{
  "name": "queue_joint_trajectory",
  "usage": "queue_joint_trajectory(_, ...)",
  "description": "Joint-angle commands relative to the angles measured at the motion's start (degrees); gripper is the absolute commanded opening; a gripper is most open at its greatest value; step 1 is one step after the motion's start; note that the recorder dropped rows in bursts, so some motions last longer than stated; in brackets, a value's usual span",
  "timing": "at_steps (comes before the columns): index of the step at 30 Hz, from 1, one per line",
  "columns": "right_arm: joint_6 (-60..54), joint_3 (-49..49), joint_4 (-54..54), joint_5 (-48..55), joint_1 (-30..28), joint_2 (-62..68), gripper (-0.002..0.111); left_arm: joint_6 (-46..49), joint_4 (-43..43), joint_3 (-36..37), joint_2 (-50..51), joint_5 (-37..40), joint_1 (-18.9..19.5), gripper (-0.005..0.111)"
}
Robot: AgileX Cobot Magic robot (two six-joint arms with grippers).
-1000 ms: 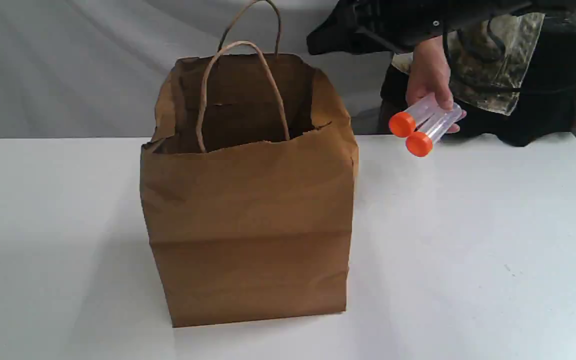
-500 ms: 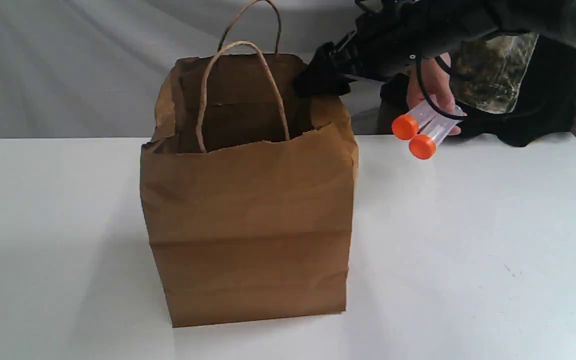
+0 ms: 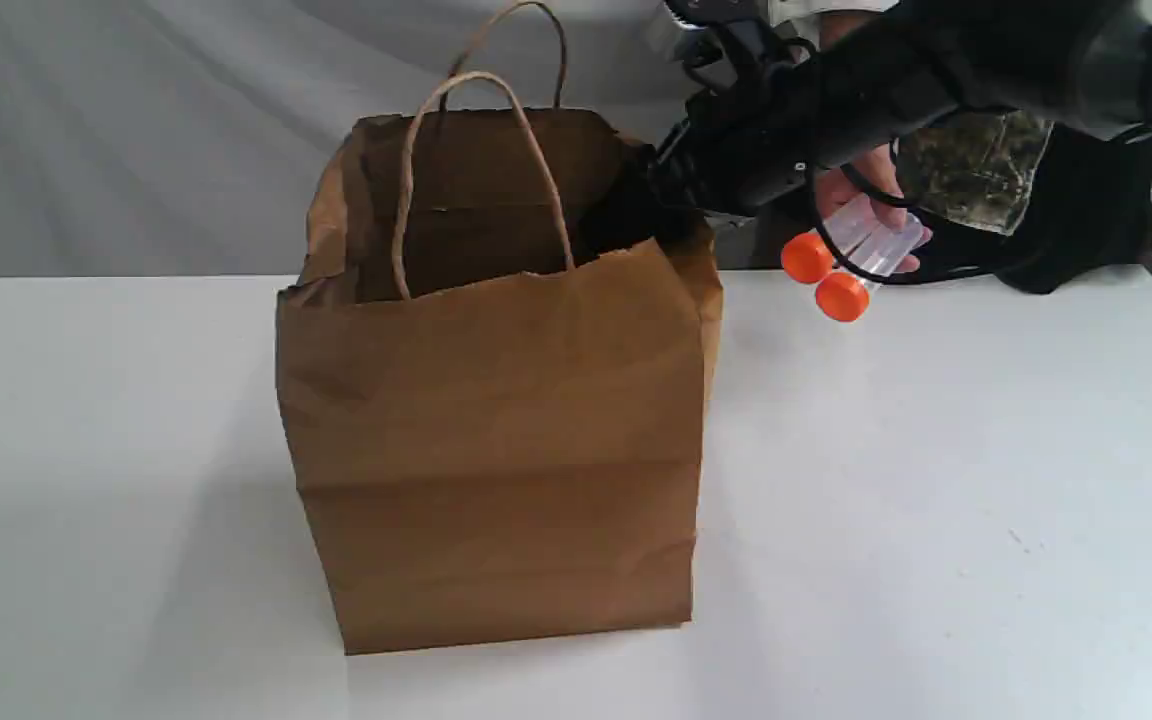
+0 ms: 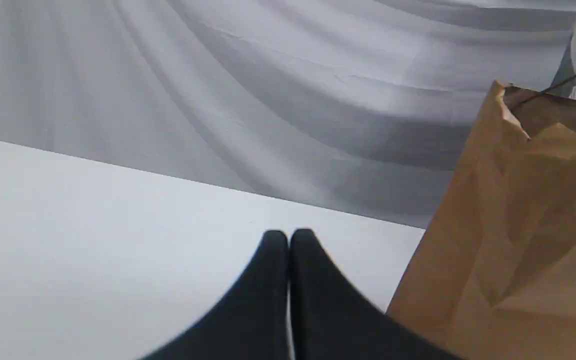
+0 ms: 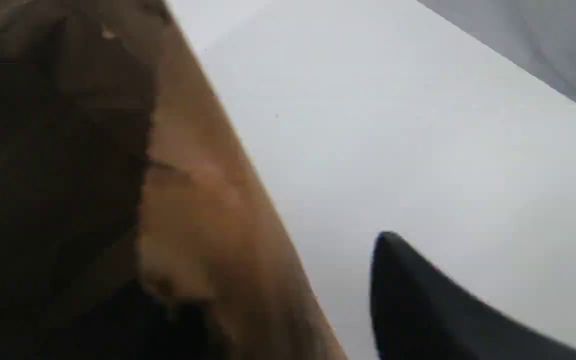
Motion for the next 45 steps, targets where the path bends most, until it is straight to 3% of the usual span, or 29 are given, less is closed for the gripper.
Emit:
queue_joint_trajectory(1,-0.1,-0.2,-0.1,0.3,0.2,-0.3,0.011,-0.6,0.0,0.2,-0.2,-0.2,-0.2,0.0)
queue_joint_trajectory(3,-0.1,-0.2,-0.1,-0.1,0.2,-0.3,0.0,-0.6,0.0,0.2,-0.2,-0.2,-0.2,0.0)
queue_joint_trajectory(10,-0.3,-0.2,-0.1,-0.4,0.2,-0.3,0.0,-0.6,0.0,0.2,-0.2,-0.2,-0.2,0.0)
queue_joint_trajectory(18,-0.3,-0.2,-0.1,-0.4,0.2,-0.3,0.0,0.8,7.6,0.2,-0.2,-1.2,-0.2,0.0)
queue_joint_trajectory(24,-0.3,-0.2,-0.1,-0.7,0.2,-0.3,0.0,0.7,-0.9,0.2,-0.2,-7.4,-0.2,0.0)
queue_joint_trajectory(29,-0.3,-0.2,-0.1,-0.7,0.2,-0.3,0.0,-1.0,-4.8,0.2,-0.2,-21.0,-0.2,0.0)
queue_joint_trajectory(34,-0.3,-0.2,-0.1,-1.5,0.2,-0.3,0.0,-13.1,-4.4,0.2,-0.2,-35.4,-0.2,0.0)
queue_joint_trajectory(42,-0.3,-0.2,0.7,-3.9,0.2,-0.3,0.0,-16.8,20.5,0.2,-0.2,-64.4,-0.2,0.0)
queue_joint_trajectory(45,-0.3,-0.2,1.9,-4.0,0.2,-0.3,0.0,-12.0,20.3,0.2,-0.2,-65.5,0.1,0.0)
